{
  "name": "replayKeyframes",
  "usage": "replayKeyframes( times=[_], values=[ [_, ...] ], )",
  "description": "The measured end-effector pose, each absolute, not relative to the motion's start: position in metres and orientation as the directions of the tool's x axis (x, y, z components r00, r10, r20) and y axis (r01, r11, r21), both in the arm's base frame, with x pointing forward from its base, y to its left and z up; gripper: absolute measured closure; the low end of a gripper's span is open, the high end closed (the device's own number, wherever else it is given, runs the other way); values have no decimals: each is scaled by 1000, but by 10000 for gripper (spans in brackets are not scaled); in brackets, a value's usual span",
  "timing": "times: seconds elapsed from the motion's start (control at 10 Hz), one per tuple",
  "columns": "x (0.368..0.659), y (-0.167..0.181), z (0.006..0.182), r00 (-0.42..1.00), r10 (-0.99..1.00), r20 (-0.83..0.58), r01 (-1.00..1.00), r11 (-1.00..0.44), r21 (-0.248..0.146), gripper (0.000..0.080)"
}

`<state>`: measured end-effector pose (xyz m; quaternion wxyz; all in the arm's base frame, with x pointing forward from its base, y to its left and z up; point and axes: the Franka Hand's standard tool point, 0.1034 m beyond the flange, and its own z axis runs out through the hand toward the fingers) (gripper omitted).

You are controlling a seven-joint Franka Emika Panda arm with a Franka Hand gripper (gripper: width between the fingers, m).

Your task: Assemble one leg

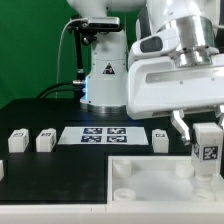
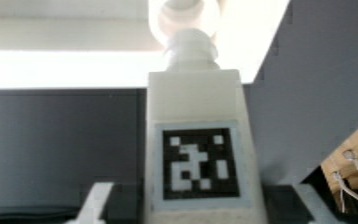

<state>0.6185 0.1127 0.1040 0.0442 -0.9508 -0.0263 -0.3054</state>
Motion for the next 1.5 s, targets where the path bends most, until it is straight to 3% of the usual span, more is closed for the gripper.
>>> replayKeyframes(
  times=[1.0, 1.5],
  values=[
    [616, 114, 79, 824, 17, 567, 68, -995, -69, 508],
    [617, 114, 79, 821, 12, 570, 63, -996, -70, 508]
  ],
)
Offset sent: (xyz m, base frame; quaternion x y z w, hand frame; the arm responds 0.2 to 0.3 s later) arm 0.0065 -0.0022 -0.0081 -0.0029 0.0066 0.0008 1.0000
